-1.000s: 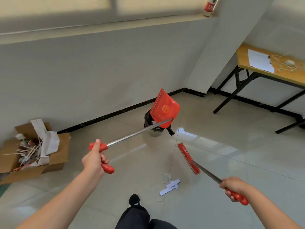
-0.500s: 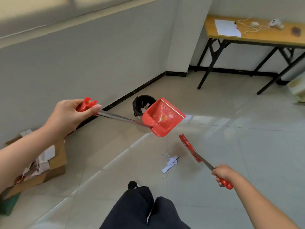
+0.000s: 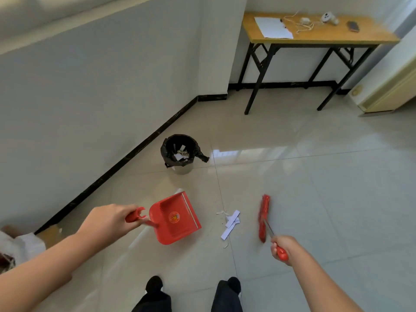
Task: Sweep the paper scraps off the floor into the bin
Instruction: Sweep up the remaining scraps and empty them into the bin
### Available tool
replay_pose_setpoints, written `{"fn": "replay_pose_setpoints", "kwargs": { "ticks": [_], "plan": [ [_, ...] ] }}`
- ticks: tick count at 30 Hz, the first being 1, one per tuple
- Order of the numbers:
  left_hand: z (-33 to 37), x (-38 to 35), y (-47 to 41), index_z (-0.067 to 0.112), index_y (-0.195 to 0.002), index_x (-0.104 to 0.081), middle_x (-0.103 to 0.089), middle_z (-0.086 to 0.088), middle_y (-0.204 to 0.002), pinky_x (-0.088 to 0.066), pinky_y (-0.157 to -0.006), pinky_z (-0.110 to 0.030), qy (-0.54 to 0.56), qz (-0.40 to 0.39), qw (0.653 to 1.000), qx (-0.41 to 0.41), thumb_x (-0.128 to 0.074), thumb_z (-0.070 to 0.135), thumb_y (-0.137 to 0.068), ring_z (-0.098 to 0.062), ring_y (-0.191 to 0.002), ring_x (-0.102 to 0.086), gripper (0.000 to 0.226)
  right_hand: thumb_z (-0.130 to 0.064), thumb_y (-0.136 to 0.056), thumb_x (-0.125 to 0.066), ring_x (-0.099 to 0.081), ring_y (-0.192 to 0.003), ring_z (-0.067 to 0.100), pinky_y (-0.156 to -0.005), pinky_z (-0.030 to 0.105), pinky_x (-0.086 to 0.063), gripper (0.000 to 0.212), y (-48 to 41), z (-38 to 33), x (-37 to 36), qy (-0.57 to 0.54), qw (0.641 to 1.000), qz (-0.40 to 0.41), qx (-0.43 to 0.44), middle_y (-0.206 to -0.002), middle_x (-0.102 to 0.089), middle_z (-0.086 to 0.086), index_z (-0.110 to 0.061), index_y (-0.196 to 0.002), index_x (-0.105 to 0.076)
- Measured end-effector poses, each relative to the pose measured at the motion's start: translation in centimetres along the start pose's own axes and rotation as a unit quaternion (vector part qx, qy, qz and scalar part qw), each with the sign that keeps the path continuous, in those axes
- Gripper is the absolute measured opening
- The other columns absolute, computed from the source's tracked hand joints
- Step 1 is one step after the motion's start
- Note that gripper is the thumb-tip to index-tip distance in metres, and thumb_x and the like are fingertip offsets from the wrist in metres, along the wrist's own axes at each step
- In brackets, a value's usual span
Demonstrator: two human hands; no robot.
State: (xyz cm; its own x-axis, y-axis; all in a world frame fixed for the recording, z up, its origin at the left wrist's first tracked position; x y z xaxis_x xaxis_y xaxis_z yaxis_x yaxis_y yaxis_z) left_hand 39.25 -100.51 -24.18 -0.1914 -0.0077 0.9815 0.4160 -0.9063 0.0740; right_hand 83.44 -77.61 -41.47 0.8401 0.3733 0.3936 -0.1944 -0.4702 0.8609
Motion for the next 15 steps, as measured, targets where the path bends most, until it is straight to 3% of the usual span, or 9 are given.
{"fn": "replay_pose_setpoints", "kwargs": {
  "ticks": [4, 8, 10, 12, 15],
  "plan": [
    [-3.8, -2.9, -0.1, 0.040, -0.090, -0.067, -0.065, 0.015, -0.063, -0.045, -0.049, -0.025, 0.024, -0.003, 1.000, -0.012, 0.005, 0.096, -0.059, -0.006, -0.062, -0.064, 0.097, 0.012, -0.085, -0.036, -0.034, -0.025, 0.012, -0.037, 0.014, -0.034, 0.024, 0.2, -3.6, -7.9, 0.091, 0.995, 0.021, 0.045, -0.052, -0.041, 0.009, -0.004, -0.067, -0.041],
    [-5.4, -4.9, -1.2, 0.044, -0.097, -0.066, -0.069, 0.014, -0.070, -0.045, -0.051, -0.025, 0.012, -0.010, 0.999, -0.040, 0.013, 0.095, -0.056, -0.008, -0.068, -0.066, 0.103, 0.006, -0.086, -0.034, -0.035, -0.032, 0.014, -0.036, 0.016, -0.029, 0.025, 1.5, -4.8, -14.6, 0.231, 0.969, -0.007, 0.092, -0.053, -0.042, 0.009, -0.009, -0.066, -0.041],
    [-5.8, -5.5, -1.6, 0.043, -0.095, -0.067, -0.066, 0.014, -0.064, -0.040, -0.046, -0.023, 0.001, -0.013, 0.998, -0.053, 0.008, 0.094, -0.061, -0.008, -0.064, -0.066, 0.097, -0.002, -0.092, -0.031, -0.040, -0.045, 0.018, -0.037, 0.017, -0.033, 0.028, 1.3, -4.3, -15.4, 0.317, 0.939, -0.004, 0.130, -0.062, -0.047, 0.003, -0.017, -0.071, -0.044],
    [-6.3, -6.0, -1.9, 0.042, -0.090, -0.069, -0.054, 0.016, -0.053, -0.032, -0.041, -0.020, -0.005, -0.012, 0.998, -0.060, -0.008, 0.090, -0.068, -0.008, -0.057, -0.064, 0.081, -0.007, -0.094, -0.028, -0.053, -0.064, 0.022, -0.056, 0.025, -0.045, 0.028, 1.2, -4.8, -15.1, 0.431, 0.882, 0.028, 0.190, -0.081, -0.056, 0.003, -0.015, -0.095, -0.055],
    [-6.7, -6.9, -2.0, 0.041, -0.090, -0.068, -0.045, 0.016, -0.051, -0.029, -0.041, -0.020, -0.025, -0.040, 0.997, -0.068, -0.019, 0.081, -0.073, -0.009, -0.057, -0.064, 0.065, -0.006, -0.091, -0.033, -0.061, -0.089, 0.027, -0.079, 0.033, -0.051, 0.041, -0.4, -3.6, -13.2, 0.546, 0.813, 0.044, 0.197, -0.110, -0.063, 0.008, -0.017, -0.126, -0.051]
  ]
}}
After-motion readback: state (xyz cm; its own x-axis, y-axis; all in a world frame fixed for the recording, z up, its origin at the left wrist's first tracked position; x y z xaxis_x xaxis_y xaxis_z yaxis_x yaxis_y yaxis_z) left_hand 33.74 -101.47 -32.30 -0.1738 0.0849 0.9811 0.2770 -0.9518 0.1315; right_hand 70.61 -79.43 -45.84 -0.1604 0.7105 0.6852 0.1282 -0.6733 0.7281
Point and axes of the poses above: each hand's wrist, its own y-axis away from the middle knuckle, its own x-axis out of the back of the hand, z = x × y, the point moved 10 cm from there along -y, towards the middle knuckle
